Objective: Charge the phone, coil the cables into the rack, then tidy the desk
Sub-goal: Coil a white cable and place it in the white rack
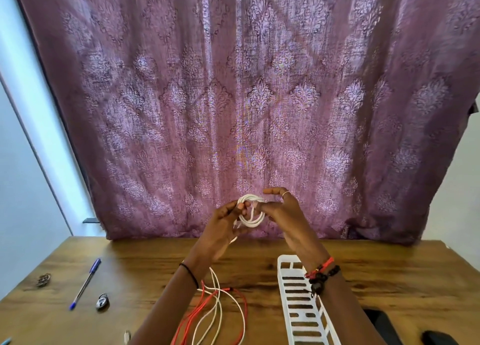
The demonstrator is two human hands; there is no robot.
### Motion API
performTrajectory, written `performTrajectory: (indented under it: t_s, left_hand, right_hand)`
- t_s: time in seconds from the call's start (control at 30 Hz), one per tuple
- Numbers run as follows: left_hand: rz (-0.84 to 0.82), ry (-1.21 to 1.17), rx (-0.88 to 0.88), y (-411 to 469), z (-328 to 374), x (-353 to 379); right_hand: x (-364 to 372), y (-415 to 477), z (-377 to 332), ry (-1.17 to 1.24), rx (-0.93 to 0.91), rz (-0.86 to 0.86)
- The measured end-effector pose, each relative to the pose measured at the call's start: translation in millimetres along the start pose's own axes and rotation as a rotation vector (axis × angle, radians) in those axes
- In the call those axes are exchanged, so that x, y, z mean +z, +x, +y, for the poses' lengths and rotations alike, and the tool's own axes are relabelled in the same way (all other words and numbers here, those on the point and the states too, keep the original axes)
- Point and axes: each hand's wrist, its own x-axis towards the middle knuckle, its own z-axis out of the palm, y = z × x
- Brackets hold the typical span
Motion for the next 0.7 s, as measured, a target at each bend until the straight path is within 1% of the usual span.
performTrajectory:
  t_s: [0.1,0.17,0.23,0.27,0.3,0.37,0.5,0.53,0.6,0.7]
  left_hand:
    - [-0.062,-0.114,-0.011,0,4,-3]
    - [-0.067,-0.148,0.014,1,6,-2]
    - [-0.056,-0.143,0.051,1,7,3]
    - [-0.036,-0.126,0.069,3,7,4]
    - [-0.006,-0.097,0.088,5,6,6]
    - [0.082,-0.026,0.133,9,5,7]
    - [0.287,0.173,0.262,17,3,5]
    - [0.316,0.214,0.288,19,2,4]
    - [0.331,0.243,0.306,20,-1,6]
    - [0.260,0.203,0.277,15,-7,15]
  right_hand:
    - [-3,-1,-6,0.146,0.057,-0.176]
    - [-4,-1,-9,0.281,0.119,-0.287]
    - [-3,1,-11,0.377,0.148,-0.323]
    - [-3,3,-11,0.363,0.135,-0.299]
    - [-3,3,-12,0.309,0.112,-0.251]
    - [-2,3,-12,0.106,0.030,-0.134]
    - [-2,1,-1,-0.325,-0.230,0.086]
    - [-1,0,1,-0.416,-0.272,0.116]
    - [2,-2,5,-0.479,-0.301,0.116]
    - [8,-1,10,-0.461,-0.357,0.105]
